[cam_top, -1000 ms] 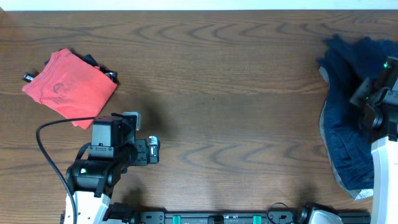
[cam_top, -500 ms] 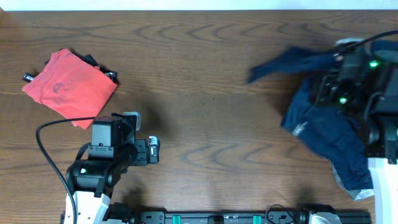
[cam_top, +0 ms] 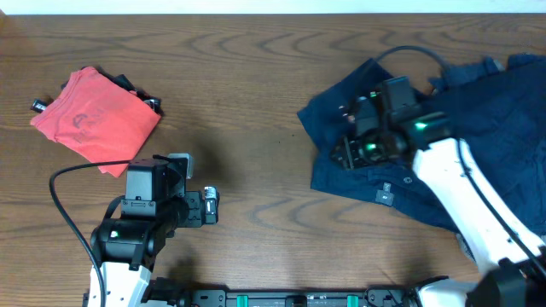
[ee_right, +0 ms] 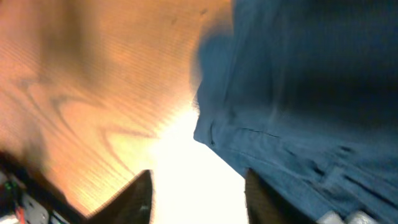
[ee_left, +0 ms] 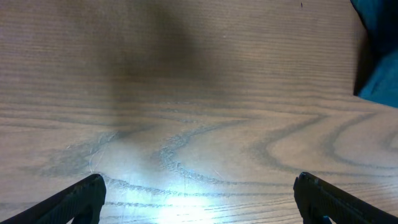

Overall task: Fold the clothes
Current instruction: 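Drag the navy shorts leftward toward the table center with the right gripper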

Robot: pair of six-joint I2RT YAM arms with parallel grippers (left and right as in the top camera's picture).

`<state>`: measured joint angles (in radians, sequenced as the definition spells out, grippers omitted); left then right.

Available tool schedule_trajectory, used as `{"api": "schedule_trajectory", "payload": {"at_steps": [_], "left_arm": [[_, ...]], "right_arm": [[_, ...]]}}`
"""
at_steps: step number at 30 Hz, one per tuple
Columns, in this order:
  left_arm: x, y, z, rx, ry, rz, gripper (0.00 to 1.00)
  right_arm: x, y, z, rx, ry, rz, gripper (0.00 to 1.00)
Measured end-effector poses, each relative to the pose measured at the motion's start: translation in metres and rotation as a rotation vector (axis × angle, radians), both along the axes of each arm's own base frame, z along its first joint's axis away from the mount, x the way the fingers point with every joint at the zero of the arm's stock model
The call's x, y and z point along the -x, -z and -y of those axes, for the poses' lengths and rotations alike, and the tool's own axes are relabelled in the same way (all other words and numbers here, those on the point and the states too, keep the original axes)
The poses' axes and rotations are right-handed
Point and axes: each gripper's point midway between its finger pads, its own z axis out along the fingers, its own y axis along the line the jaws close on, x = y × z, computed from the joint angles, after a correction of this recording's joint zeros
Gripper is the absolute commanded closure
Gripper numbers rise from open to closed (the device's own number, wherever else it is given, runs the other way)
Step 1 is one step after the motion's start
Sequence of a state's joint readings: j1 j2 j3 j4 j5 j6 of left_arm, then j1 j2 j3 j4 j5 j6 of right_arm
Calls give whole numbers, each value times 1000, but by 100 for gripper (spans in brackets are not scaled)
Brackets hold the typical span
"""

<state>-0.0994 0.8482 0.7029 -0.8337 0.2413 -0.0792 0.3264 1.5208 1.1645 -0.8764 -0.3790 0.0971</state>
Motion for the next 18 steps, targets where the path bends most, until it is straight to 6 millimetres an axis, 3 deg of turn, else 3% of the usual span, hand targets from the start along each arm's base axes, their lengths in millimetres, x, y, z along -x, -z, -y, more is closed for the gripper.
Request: {"api": "schedule_trajectory", "payload": {"at_steps": [3, 5, 8, 11, 15, 18], "left_arm": [[0, 0, 0, 6, -11, -1, 2], [-2, -2, 2, 37, -43, -4, 2], [-9, -8, 9, 113, -98, 9, 2], [-19, -14, 18, 194, -126, 25, 2], [-32, -15, 35, 279, -108, 16, 2], [-40, -6, 55, 314, -60, -26, 2]], "right_arm": [[1, 5, -4, 11, -14, -6, 42], [-3, 6, 4, 45, 19, 4, 40], [-14, 3, 35, 131, 156, 28, 33], [-28, -16, 74, 181, 327, 95, 7], [-35, -53, 125, 201, 510, 199, 2], [-27, -69, 160, 222, 627, 223, 1]]}}
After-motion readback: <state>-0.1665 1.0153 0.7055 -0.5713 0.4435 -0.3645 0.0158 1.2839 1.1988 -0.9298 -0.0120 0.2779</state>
